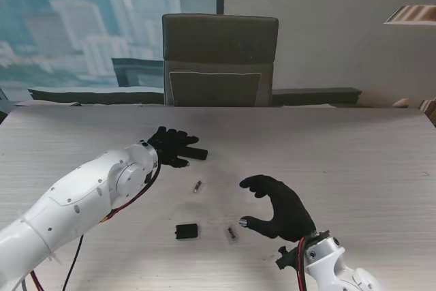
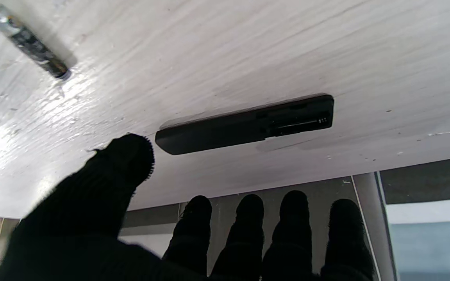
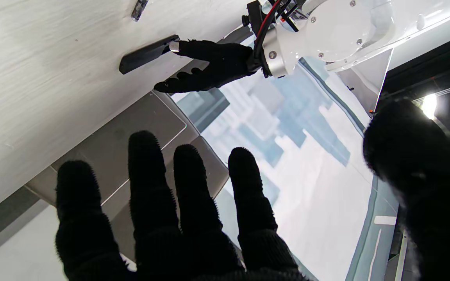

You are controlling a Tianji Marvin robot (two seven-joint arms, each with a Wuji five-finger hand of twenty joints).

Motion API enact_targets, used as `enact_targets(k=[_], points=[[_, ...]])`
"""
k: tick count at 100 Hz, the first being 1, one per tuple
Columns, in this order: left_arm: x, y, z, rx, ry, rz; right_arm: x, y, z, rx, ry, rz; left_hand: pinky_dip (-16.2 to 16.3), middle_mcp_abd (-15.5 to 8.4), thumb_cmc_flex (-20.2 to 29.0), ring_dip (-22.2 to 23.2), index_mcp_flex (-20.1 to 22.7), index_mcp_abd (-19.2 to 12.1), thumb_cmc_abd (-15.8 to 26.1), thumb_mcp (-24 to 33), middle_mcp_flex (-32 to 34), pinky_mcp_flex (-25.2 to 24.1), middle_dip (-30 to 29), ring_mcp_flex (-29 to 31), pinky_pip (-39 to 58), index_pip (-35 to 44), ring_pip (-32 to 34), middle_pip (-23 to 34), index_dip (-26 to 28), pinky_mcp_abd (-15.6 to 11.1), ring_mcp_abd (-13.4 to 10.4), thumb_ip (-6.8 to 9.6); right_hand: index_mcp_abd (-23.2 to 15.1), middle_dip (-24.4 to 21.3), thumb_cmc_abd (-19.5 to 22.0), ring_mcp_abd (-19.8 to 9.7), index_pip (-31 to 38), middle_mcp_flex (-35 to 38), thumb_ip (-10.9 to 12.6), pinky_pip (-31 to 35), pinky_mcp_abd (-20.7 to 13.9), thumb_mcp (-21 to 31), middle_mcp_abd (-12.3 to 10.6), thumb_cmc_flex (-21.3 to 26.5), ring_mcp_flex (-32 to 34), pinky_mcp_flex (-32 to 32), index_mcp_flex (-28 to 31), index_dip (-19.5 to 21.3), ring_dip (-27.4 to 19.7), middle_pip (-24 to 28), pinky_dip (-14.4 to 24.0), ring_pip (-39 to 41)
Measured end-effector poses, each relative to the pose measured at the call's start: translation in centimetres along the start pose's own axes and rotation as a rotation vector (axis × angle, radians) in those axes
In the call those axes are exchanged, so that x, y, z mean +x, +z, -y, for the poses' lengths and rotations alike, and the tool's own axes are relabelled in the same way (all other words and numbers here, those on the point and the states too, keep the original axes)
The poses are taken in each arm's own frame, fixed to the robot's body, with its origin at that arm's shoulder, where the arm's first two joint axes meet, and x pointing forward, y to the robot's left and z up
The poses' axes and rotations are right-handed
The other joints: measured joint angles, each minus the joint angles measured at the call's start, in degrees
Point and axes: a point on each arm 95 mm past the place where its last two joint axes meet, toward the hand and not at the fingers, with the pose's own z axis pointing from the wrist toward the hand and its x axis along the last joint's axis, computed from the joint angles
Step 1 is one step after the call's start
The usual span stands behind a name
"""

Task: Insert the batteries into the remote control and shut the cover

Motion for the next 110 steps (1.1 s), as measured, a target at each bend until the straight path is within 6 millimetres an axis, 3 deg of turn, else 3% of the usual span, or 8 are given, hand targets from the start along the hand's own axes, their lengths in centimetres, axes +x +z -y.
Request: enact_targets(k=[10,30,59,69,92,110], points=[[0.1,0.8,0.1,-0.022,0.047,0.003,-0.1,-0.1,-0.2,-0.008,-0.005,0.003,0.0,0.0,-0.6,-0.5,0.0,0.5,-0.9,2.0,0.0,0.0,0.0,0.0,1.5,0.0,0.0,1.3,0.0,0.0,0.0,0.00,0.0,0.0,0.6,0.0,0.0,0.0,0.0,0.0,0.0,-0.3,0.0,0.0,0.0,0.0,0.0,0.0,0.0,0.0,0.0,0.0],[-0.3,2.6,-0.2,-0.024,0.084,0.021,-0.2,-0.2,-0.3,-0.013,-0.007,0.007,-0.7,0.0,-1.1,-0.8,0.0,4.5,-1.9,5.1,0.0,0.0,0.7,0.1,3.7,1.7,1.5,3.6,0.0,-0.1,-0.9,0.00,0.0,0.0,0.6,0.0,0.0,0.0,0.0,0.0,0.0,-0.3,0.0,0.0,0.0,0.0,0.0,0.0,0.0,0.0,0.0,0.0],[-0.1,4.7,-1.4,-0.038,0.094,0.027,-0.4,-0.1,-0.2,-0.014,-0.002,0.026,-2.0,0.0,-1.8,-0.8,0.0,5.3,-3.5,8.9,0.3,0.3,2.7,2.7,7.3,6.3,5.1,6.8,1.6,-0.1,-0.9,0.00,0.0,0.0,1.3,0.0,0.0,0.0,0.0,0.0,0.0,-0.4,0.0,0.0,0.0,0.0,0.0,0.0,0.0,0.0,0.0,0.0],[0.2,5.2,-1.9,-0.054,0.112,0.014,-0.4,-0.1,-0.2,-0.015,-0.003,0.028,-2.0,-0.8,-3.8,0.2,0.0,5.3,-2.2,13.3,5.3,2.7,3.8,7.8,11.1,8.6,7.9,9.4,2.8,-0.1,-1.0,-0.13,0.0,0.0,1.3,0.0,0.0,0.0,0.0,0.0,0.0,-0.9,0.0,0.0,0.0,0.0,0.0,0.0,0.0,0.0,0.0,0.1],[0.7,5.4,-1.5,-0.049,0.192,-0.007,-0.5,-0.1,-0.2,-0.017,-0.004,0.037,-2.0,-0.9,-3.4,4.0,4.0,5.8,-4.0,14.4,12.4,6.4,4.8,16.1,19.3,12.6,14.6,10.2,5.6,-0.2,-0.3,-0.77,0.0,0.0,1.3,0.0,0.0,0.0,0.0,0.0,0.0,-0.9,0.0,0.0,0.0,0.0,0.0,0.0,0.0,0.0,0.0,0.1],[1.1,5.1,-1.4,-0.019,0.290,0.045,-0.5,-0.1,-0.1,-0.017,0.001,0.038,1.0,-3.1,-2.8,8.6,8.7,6.9,-6.2,14.8,23.4,9.6,10.9,22.7,25.1,22.7,22.7,21.2,11.5,-0.2,0.7,-0.92,0.0,0.0,2.0,0.0,0.0,0.0,0.0,0.0,0.0,-0.9,0.0,0.0,0.0,0.0,0.0,0.0,0.0,0.0,0.0,0.1]])
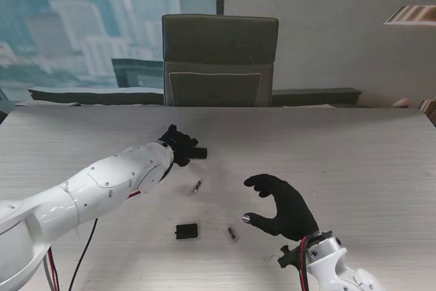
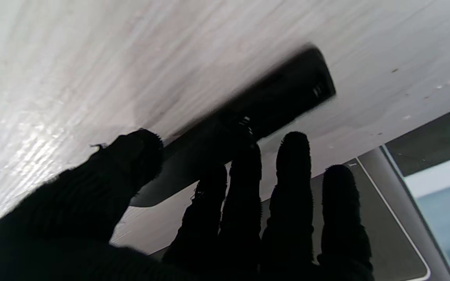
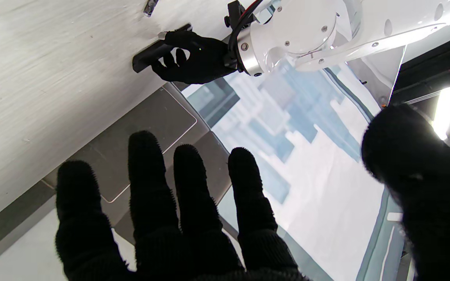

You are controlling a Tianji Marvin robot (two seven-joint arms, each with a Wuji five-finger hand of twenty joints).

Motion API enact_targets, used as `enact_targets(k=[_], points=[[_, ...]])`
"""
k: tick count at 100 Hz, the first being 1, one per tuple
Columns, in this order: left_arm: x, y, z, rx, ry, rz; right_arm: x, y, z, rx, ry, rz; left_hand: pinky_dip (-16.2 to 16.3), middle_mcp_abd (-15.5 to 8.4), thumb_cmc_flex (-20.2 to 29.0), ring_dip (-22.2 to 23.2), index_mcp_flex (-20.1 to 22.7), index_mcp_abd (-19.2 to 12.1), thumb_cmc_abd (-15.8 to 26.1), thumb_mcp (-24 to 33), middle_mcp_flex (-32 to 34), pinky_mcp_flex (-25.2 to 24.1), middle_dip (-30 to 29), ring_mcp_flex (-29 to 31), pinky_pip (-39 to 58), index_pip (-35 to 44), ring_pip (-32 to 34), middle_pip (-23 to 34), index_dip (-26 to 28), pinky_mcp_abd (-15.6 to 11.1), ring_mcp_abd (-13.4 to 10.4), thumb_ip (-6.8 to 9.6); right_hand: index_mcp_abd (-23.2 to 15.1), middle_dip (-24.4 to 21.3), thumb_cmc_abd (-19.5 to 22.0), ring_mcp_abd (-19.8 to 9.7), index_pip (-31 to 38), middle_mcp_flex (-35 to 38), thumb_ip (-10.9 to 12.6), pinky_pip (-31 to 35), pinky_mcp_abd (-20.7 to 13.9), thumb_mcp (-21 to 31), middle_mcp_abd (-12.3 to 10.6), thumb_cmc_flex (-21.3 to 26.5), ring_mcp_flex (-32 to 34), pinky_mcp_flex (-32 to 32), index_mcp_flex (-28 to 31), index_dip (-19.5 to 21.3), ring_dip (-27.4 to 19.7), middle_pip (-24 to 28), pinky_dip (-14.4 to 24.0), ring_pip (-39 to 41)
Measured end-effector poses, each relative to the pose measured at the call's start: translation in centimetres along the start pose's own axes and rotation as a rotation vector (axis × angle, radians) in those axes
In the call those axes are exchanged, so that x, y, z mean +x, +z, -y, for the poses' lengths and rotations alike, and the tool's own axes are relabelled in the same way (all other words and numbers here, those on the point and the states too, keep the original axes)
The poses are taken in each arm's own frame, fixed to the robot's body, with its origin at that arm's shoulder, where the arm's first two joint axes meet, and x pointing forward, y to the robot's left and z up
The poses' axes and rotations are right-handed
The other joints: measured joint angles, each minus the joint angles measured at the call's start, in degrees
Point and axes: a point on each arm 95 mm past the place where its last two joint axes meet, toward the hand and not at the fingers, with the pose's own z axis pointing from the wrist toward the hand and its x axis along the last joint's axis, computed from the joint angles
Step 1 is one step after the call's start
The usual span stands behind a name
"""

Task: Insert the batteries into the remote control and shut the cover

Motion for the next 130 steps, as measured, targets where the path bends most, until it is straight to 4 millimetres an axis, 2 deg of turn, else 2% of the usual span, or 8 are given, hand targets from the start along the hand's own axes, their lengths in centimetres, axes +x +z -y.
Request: enact_targets(k=[16,31,46,65,74,81,99,130], points=[[-0.1,-0.7,-0.2,-0.006,0.037,0.026,0.0,0.0,0.0,0.000,0.004,-0.001,1.4,-2.8,0.0,2.2,5.7,1.3,-1.4,0.3,9.1,2.6,2.6,6.0,2.8,11.0,5.0,6.2,6.1,0.0,0.6,-0.57,0.0,0.0,0.0,0.0,0.0,0.0,0.0,0.0,0.0,0.0,0.0,0.0,0.0,0.0,0.0,0.0,0.0,0.0,0.0,0.0],[-0.2,-1.2,-0.3,-0.032,0.037,0.054,-0.1,0.0,0.0,-0.002,0.006,0.000,2.6,-3.7,-0.4,3.1,10.7,0.0,-1.4,-1.2,16.3,4.8,3.0,10.7,4.8,16.4,9.3,9.9,4.8,0.0,1.5,-1.91,0.0,0.0,0.0,0.0,0.0,0.0,0.0,0.0,0.0,-0.1,0.0,0.0,0.0,0.0,0.0,0.0,0.0,0.0,0.0,0.0],[-0.6,-1.7,-0.2,-0.057,-0.005,0.098,-0.2,0.0,0.0,-0.003,0.010,0.001,3.5,-3.7,-0.4,3.5,17.9,-2.4,-0.9,-9.0,22.7,6.3,3.2,14.4,6.9,20.5,12.4,11.8,2.1,0.7,3.1,-2.83,0.0,0.0,0.1,0.0,0.0,0.0,0.0,0.0,0.0,-0.5,0.0,0.0,0.0,0.0,0.0,0.0,0.0,0.0,0.0,0.0],[-0.4,-3.0,-0.5,-0.118,-0.064,0.165,-0.2,0.0,0.1,-0.004,0.015,0.002,4.1,-3.3,0.2,3.5,21.4,-2.0,2.2,-11.9,26.6,6.4,2.7,16.3,7.6,21.5,13.3,11.9,0.0,1.2,4.6,-2.86,0.0,0.0,0.6,0.0,0.0,0.0,0.0,0.0,0.0,-0.6,0.0,0.0,0.0,0.0,0.0,0.0,0.0,0.0,0.0,0.0],[-0.3,-4.2,-0.3,-0.185,-0.090,0.176,-0.3,0.0,0.1,-0.004,0.016,0.004,4.2,-2.3,0.5,3.5,26.1,-2.5,3.6,-13.2,29.3,6.4,2.3,17.0,7.6,22.3,14.0,12.5,0.0,1.3,5.0,-2.91,0.0,0.0,0.7,0.0,0.0,0.0,0.0,0.0,0.0,-0.6,0.0,0.0,0.0,0.0,0.0,0.0,0.0,0.0,0.0,0.0],[-0.1,-5.0,-0.3,-0.213,-0.108,0.180,-0.3,0.0,0.1,-0.005,0.018,0.005,4.2,-2.1,2.6,3.1,29.5,-5.4,6.3,-13.5,30.1,6.4,2.1,17.0,7.6,24.1,14.0,12.9,0.2,1.3,5.9,-2.11,0.0,0.0,0.7,0.0,0.0,0.0,0.0,0.0,0.0,-0.6,0.0,0.0,0.0,0.0,0.0,0.0,0.0,0.0,0.3,0.0],[0.2,-6.4,-0.8,-0.304,-0.176,0.255,-0.3,0.0,0.1,-0.006,0.026,0.005,4.2,-0.7,3.7,2.1,33.1,-5.1,10.5,-17.7,31.6,6.3,0.7,17.0,7.6,24.2,14.0,12.5,3.8,1.3,6.1,0.14,0.0,0.0,0.8,0.0,0.0,0.0,0.0,0.0,0.0,-1.1,0.0,0.0,0.0,0.0,0.0,0.0,0.0,0.0,0.5,0.0],[-0.6,-8.0,-0.3,-0.310,-0.380,0.284,-0.3,0.0,0.1,-0.009,0.034,0.001,4.2,-0.2,6.8,0.6,34.3,-5.2,14.1,-25.7,31.2,4.9,-0.9,16.7,7.6,17.4,12.5,8.2,3.6,1.3,7.5,0.19,0.0,0.0,0.8,0.0,0.0,0.0,0.0,0.0,0.0,-1.1,0.0,0.0,0.0,0.0,0.0,0.0,0.0,0.0,0.5,0.0]])
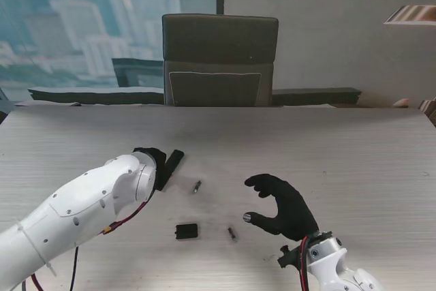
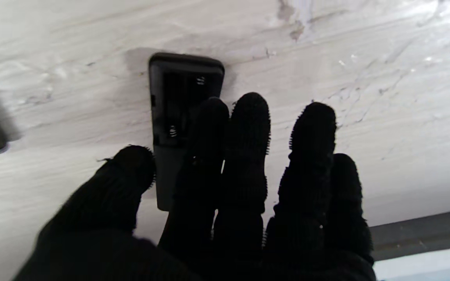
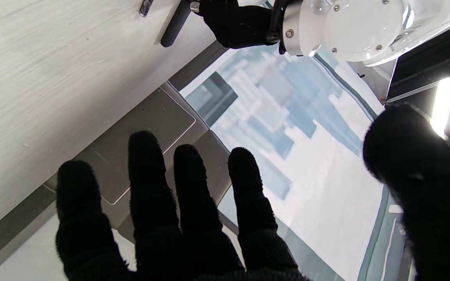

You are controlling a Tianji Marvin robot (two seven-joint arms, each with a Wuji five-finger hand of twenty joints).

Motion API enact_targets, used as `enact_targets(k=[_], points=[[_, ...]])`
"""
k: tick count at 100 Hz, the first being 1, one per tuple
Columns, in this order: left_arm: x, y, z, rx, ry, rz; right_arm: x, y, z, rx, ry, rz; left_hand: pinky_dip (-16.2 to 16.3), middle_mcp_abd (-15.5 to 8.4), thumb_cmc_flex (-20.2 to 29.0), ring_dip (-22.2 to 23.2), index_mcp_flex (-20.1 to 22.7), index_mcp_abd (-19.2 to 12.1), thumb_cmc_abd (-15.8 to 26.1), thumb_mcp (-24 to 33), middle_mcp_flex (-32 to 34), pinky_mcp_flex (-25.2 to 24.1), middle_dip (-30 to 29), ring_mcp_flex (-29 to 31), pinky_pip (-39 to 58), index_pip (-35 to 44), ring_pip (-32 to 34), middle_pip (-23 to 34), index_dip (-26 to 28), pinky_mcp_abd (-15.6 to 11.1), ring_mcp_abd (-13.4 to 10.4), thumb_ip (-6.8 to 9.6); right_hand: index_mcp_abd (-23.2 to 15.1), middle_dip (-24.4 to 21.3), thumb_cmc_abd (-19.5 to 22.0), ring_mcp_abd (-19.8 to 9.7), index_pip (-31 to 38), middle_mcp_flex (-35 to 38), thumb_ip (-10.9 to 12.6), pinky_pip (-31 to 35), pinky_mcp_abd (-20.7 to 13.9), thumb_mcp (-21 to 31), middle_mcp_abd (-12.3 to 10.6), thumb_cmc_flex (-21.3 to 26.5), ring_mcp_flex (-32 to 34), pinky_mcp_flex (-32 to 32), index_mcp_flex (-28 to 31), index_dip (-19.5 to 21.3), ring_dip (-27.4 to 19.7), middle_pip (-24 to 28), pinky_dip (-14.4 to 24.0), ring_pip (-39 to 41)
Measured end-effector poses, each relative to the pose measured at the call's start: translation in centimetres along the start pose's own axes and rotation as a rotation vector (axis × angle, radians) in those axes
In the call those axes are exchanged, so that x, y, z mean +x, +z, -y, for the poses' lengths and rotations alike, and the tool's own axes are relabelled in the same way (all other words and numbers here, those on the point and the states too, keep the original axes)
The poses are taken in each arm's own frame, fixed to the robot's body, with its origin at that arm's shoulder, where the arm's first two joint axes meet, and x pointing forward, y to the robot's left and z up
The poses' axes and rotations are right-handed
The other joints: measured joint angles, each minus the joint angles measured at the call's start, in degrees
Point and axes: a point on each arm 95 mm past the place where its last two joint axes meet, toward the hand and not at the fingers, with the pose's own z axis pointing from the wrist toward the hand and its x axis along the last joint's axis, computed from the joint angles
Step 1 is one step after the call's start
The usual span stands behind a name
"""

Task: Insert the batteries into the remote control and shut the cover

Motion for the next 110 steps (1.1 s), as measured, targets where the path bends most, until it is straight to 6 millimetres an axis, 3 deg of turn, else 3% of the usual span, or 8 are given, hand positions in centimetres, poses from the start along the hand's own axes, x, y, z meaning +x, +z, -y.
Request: enact_targets(k=[14,35,48,66,78,95,101,110], points=[[-0.1,-1.1,-0.2,0.001,-0.039,-0.047,0.0,0.0,0.0,0.000,0.002,0.000,0.0,0.0,0.2,-0.6,-3.8,0.3,0.6,-3.1,-6.0,-2.4,-0.1,-4.8,-1.3,-4.9,-3.3,-3.5,-0.9,0.0,0.0,0.02,0.0,0.0,0.0,0.0,0.0,0.0,0.0,0.0,0.0,0.0,0.0,0.0,0.0,0.0,0.0,0.0,0.0,0.0,0.0,0.0],[-1.2,-3.3,0.2,0.067,-0.070,-0.089,-0.1,0.0,0.0,-0.001,0.003,0.002,-0.2,0.6,0.3,-0.7,-7.6,0.8,0.6,-4.7,-10.0,-3.9,-0.1,-7.3,-2.7,-8.6,-5.8,-5.6,-1.5,0.0,0.0,0.70,0.0,0.0,0.0,0.0,0.0,0.0,0.0,0.0,0.0,0.0,0.0,0.0,0.0,0.0,0.0,0.0,0.0,0.0,0.0,0.0],[-1.9,-4.1,0.9,0.178,-0.029,-0.178,-0.1,0.0,0.1,0.001,0.005,0.004,-1.3,1.0,0.3,-0.7,-9.7,0.8,0.6,-4.7,-13.6,-4.7,-0.1,-10.4,-4.2,-11.3,-8.7,-7.8,-2.3,0.0,0.0,0.73,0.0,0.0,0.1,0.0,0.0,0.0,0.0,0.0,0.0,0.0,0.0,0.0,0.0,0.0,0.0,0.0,0.0,0.0,0.0,0.0],[-2.5,-3.8,1.3,0.316,0.152,-0.253,-0.2,0.0,0.3,0.009,0.007,0.008,-3.4,1.1,-3.4,-1.2,-16.1,0.6,-0.2,2.6,-21.9,-6.5,-0.7,-15.8,-7.3,-15.3,-14.2,-11.9,-2.7,0.0,-2.0,0.74,0.0,0.0,0.1,0.0,0.0,0.0,0.0,0.0,0.0,0.0,0.0,0.0,0.0,0.0,0.0,0.0,0.0,0.0,0.0,0.0],[-3.3,-2.4,0.6,0.337,0.215,-0.325,-0.2,0.1,0.5,0.012,0.005,0.014,-5.7,1.1,-3.2,-3.0,-25.9,-9.4,-1.9,8.8,-32.5,-9.2,-2.1,-24.1,-11.4,-20.7,-20.4,-15.6,-4.9,-0.1,-5.4,0.74,0.0,0.0,0.1,0.0,0.0,0.0,0.0,0.0,0.0,0.0,0.0,0.0,0.0,0.0,0.0,0.0,0.0,0.0,0.0,0.0],[-4.2,-0.7,-0.2,0.347,0.288,-0.318,-0.3,0.2,0.7,0.021,0.001,0.024,-6.5,-0.3,-1.3,-3.7,-37.6,-13.7,-5.1,15.8,-40.9,-11.1,-2.7,-28.5,-13.6,-27.8,-22.9,-16.9,-8.8,-1.0,-7.4,0.73,0.0,0.0,0.1,0.0,0.0,0.0,0.0,0.0,0.0,0.0,0.0,0.0,0.0,0.0,0.0,0.0,0.0,0.0,0.0,0.0],[-4.3,-0.3,-0.5,0.343,0.306,-0.328,-0.4,0.3,0.7,0.024,0.000,0.027,-7.1,-0.9,-0.2,-4.1,-41.0,-15.1,-6.4,19.0,-43.4,-11.2,-2.7,-29.2,-13.7,-29.7,-23.2,-17.0,-10.2,-1.4,-7.7,-0.07,0.0,0.0,0.1,0.0,0.0,0.0,0.0,0.0,0.0,0.0,0.0,0.0,0.0,0.0,0.0,0.0,0.0,0.0,0.0,0.0],[-4.4,0.2,-0.7,0.332,0.385,-0.333,-0.4,0.4,0.8,0.029,-0.002,0.030,-7.2,-2.3,0.2,-4.1,-43.0,-16.3,-9.4,23.7,-46.4,-11.2,-2.8,-29.9,-13.7,-37.8,-23.1,-16.7,-15.4,-2.0,-9.5,-0.78,0.0,0.0,0.4,0.0,0.0,0.0,0.0,0.0,0.0,0.0,0.0,0.0,0.0,0.0,0.0,0.0,0.0,0.0,0.0,0.0]])
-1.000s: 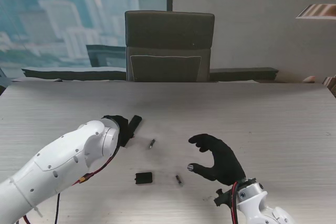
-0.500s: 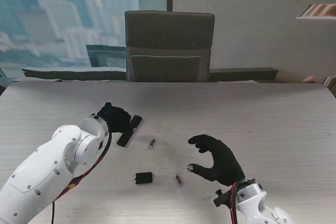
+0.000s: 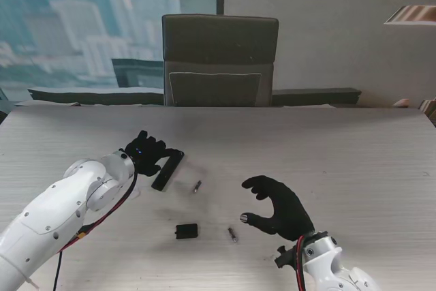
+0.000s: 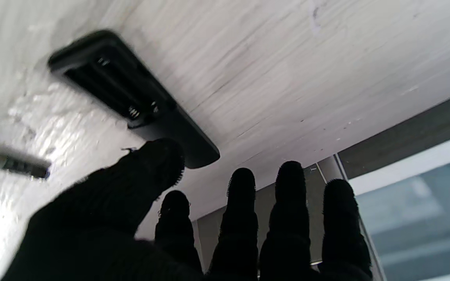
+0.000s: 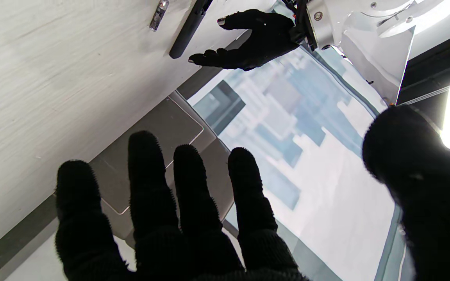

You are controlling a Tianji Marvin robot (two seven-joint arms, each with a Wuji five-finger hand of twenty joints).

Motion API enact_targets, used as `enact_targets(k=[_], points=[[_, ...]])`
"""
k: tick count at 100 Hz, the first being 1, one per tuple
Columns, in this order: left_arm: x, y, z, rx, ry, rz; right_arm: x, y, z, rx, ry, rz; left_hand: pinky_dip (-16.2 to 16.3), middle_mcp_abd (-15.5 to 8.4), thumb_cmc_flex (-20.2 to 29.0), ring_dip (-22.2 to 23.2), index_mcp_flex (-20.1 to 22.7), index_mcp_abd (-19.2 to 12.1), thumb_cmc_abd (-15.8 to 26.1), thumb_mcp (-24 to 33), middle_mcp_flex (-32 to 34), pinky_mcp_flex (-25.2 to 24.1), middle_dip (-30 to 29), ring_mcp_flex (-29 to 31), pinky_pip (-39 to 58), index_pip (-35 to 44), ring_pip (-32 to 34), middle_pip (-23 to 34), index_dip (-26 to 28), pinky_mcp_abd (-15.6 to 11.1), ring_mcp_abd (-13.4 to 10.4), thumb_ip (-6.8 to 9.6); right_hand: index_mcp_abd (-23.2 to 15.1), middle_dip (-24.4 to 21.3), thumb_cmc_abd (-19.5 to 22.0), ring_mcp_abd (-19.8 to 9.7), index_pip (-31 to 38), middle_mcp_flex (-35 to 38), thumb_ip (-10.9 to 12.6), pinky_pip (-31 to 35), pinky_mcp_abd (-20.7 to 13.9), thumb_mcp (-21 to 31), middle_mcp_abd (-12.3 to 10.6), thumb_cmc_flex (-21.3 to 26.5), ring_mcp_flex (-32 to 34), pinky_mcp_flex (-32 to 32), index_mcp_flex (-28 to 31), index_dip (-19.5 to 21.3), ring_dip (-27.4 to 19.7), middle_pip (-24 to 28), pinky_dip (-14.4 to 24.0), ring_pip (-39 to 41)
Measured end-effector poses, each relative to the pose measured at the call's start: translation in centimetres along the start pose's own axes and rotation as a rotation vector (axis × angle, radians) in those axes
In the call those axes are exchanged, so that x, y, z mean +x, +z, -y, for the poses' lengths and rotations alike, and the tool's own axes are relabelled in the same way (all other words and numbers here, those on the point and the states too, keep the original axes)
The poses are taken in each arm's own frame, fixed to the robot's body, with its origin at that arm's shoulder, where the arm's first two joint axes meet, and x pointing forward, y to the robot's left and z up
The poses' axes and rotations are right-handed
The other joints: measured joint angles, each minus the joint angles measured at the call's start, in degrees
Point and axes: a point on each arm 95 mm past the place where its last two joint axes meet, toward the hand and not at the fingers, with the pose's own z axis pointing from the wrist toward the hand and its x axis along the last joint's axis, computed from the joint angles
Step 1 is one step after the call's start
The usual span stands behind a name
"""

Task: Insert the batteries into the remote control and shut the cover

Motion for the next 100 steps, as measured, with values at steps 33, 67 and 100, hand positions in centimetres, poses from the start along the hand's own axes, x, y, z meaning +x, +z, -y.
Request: enact_targets(k=[33,67,100], points=[[0.1,1.1,-1.3,0.021,0.218,-0.089,0.0,0.2,0.2,0.015,-0.002,0.009,0.0,-1.7,-0.2,0.0,0.0,-0.9,-3.3,5.5,-3.3,-0.7,0.5,0.1,0.0,-7.3,1.6,3.0,-4.3,-1.6,-1.9,-0.72,0.0,0.0,0.3,0.0,0.0,0.0,0.0,0.0,0.0,-0.3,0.0,0.0,0.0,0.0,0.0,0.0,0.0,0.0,0.0,0.0],[-0.2,1.2,-1.3,-0.030,0.265,-0.051,-0.1,0.2,0.3,0.024,0.002,0.015,-0.8,-1.7,-2.7,-0.2,-7.0,-1.7,-3.3,5.6,-6.3,-2.0,0.5,-2.2,-1.1,9.2,1.0,2.4,5.0,-1.6,-1.9,-0.73,0.0,0.0,0.3,0.0,0.0,0.0,0.0,0.0,0.0,-0.5,0.0,0.0,0.0,0.0,0.0,0.0,0.0,0.0,0.0,0.0],[-0.4,0.4,-1.4,-0.055,0.260,-0.017,-0.2,0.1,0.2,0.023,0.009,0.017,-0.8,-1.5,-6.3,-0.8,-6.2,3.5,-3.4,5.6,-6.4,-2.6,0.5,-2.9,-1.7,19.0,0.5,2.3,9.7,-1.6,-2.0,-0.73,0.0,0.0,0.4,0.0,0.0,0.0,0.0,0.0,0.0,-1.0,0.0,0.0,0.0,0.0,0.0,0.0,0.0,0.0,0.0,0.0]])
